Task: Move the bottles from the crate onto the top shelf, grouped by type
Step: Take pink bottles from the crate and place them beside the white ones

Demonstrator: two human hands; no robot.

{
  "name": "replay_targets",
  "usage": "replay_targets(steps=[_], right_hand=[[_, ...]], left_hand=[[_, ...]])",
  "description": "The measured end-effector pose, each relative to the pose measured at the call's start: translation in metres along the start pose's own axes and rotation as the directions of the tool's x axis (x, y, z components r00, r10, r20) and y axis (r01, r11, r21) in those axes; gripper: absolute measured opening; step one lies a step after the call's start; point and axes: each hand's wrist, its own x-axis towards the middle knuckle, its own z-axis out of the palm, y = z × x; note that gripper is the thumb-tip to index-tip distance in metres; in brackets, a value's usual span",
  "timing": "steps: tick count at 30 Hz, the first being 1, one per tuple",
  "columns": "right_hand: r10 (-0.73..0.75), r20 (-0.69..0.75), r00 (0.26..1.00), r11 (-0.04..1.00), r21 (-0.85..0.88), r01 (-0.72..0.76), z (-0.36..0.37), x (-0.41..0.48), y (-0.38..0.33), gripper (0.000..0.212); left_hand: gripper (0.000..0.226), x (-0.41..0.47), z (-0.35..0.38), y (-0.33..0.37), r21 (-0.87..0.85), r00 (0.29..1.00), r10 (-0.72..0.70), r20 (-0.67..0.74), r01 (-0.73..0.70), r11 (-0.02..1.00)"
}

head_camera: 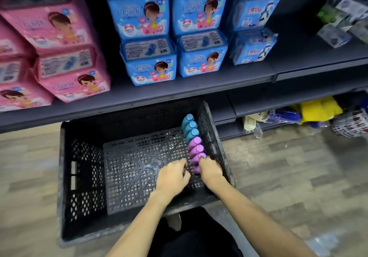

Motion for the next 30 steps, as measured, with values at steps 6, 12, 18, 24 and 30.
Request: replay_targets(steps=[6, 12, 18, 24, 30], right_hand=[[0.03, 0.057, 0.998, 0.976, 0.214, -0.042, 0.018, 0.008, 0.008, 0.036], [0.087, 0.162, 0.983, 0.982, 0.154, -0.112, 0.021, 0.03, 0.0, 0.035], [0.086, 0.179, 0.98, 0.938, 0.318, -0.14, 0.025, 0.036, 0.006, 0.037], [-0.094, 0.09, 0.991, 0.962, 0.266, 0.068, 0.021, 0.028, 0.01, 0.018], [-0.313, -0.088, 0.946, 0.897, 0.3, 0.325, -0.017, 0.019, 0.004, 0.03]], left_hand=[[0.022, -0.002, 0.014, -0.008, -0.048, 0.998, -0.062, -0.023, 0.06, 0.997], [0.018, -0.005, 0.026, -0.018, -0.095, 0.989, -0.145, -0.012, 0.144, 0.985], [0.014, -0.008, 0.026, -0.023, -0.107, 0.984, -0.18, -0.005, 0.179, 0.978], [0.012, -0.006, 0.013, -0.027, -0.113, 0.98, -0.199, -0.015, 0.196, 0.974], [0.011, 0.007, -0.019, -0.036, -0.083, 0.976, -0.21, -0.05, 0.206, 0.975]])
